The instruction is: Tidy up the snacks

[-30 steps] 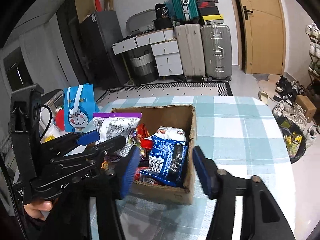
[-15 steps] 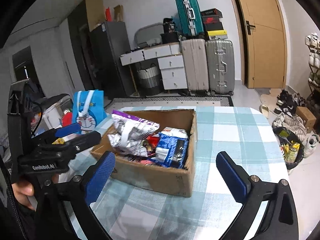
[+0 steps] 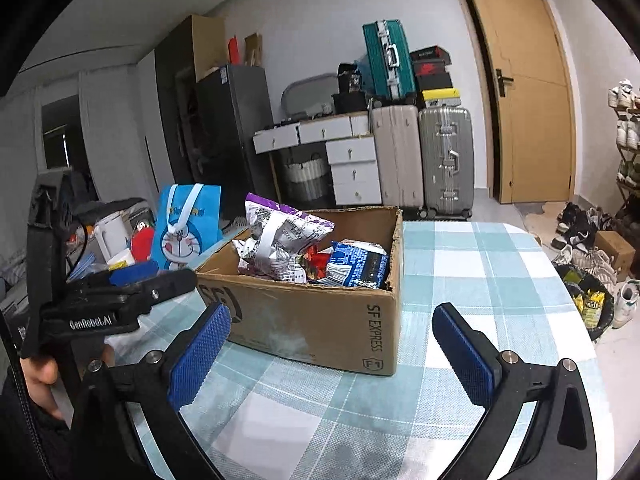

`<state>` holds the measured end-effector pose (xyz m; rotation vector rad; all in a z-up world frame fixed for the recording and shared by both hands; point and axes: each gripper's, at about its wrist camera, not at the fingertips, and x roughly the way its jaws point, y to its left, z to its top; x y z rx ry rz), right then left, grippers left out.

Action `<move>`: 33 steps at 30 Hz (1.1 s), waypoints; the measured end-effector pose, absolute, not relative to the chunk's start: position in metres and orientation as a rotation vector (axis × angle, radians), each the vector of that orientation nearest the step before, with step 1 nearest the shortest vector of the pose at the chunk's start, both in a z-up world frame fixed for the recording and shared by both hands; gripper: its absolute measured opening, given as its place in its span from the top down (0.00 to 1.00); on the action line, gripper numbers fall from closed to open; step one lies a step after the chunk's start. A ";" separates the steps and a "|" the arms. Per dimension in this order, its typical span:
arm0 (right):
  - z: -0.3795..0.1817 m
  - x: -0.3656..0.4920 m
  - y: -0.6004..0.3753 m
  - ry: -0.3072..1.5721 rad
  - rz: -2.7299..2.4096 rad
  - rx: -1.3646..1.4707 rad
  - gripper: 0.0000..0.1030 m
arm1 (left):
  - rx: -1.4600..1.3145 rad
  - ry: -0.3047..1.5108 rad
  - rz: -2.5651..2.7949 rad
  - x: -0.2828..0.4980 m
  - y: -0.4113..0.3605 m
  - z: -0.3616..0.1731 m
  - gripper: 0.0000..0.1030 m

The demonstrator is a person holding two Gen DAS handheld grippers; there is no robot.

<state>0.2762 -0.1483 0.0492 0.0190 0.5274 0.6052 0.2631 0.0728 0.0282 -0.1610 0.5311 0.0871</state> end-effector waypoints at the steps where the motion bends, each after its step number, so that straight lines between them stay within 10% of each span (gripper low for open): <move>1: 0.048 0.274 -0.149 0.519 0.604 0.020 0.00 | -0.160 0.523 0.087 0.261 0.073 0.025 0.00; 33: 0.035 0.259 -0.150 0.421 0.599 -0.019 0.00 | -0.084 0.440 0.063 0.247 0.059 -0.002 0.00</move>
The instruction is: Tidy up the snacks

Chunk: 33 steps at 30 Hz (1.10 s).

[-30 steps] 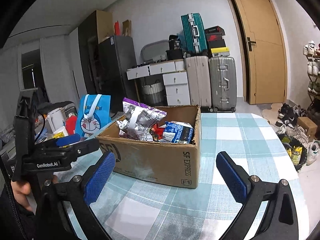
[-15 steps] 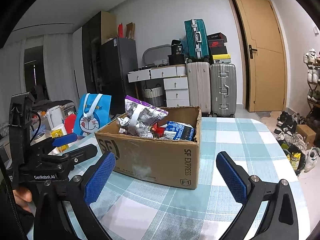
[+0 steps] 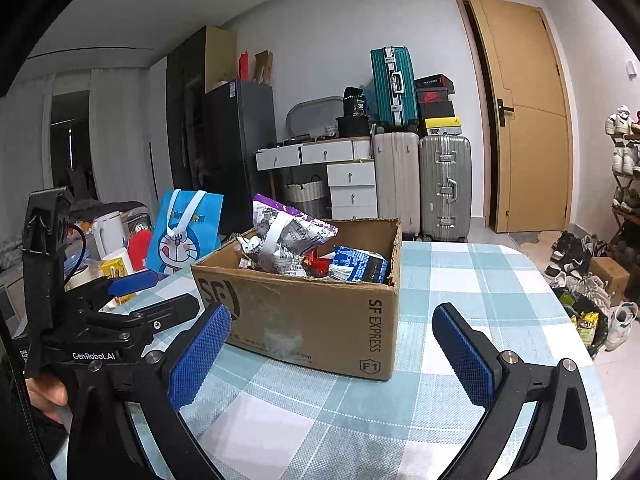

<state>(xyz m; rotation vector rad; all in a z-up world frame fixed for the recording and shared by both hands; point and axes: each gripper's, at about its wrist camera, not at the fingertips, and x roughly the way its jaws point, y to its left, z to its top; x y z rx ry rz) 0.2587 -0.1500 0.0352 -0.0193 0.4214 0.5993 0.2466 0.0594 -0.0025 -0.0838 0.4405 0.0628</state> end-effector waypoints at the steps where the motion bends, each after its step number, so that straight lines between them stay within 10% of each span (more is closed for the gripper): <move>1: 0.035 0.258 -0.150 0.418 0.596 -0.019 0.00 | -0.083 0.440 0.061 0.248 0.059 -0.003 0.00; 33: 0.034 0.251 -0.140 0.393 0.594 -0.072 0.00 | -0.079 0.429 0.059 0.242 0.058 -0.003 0.00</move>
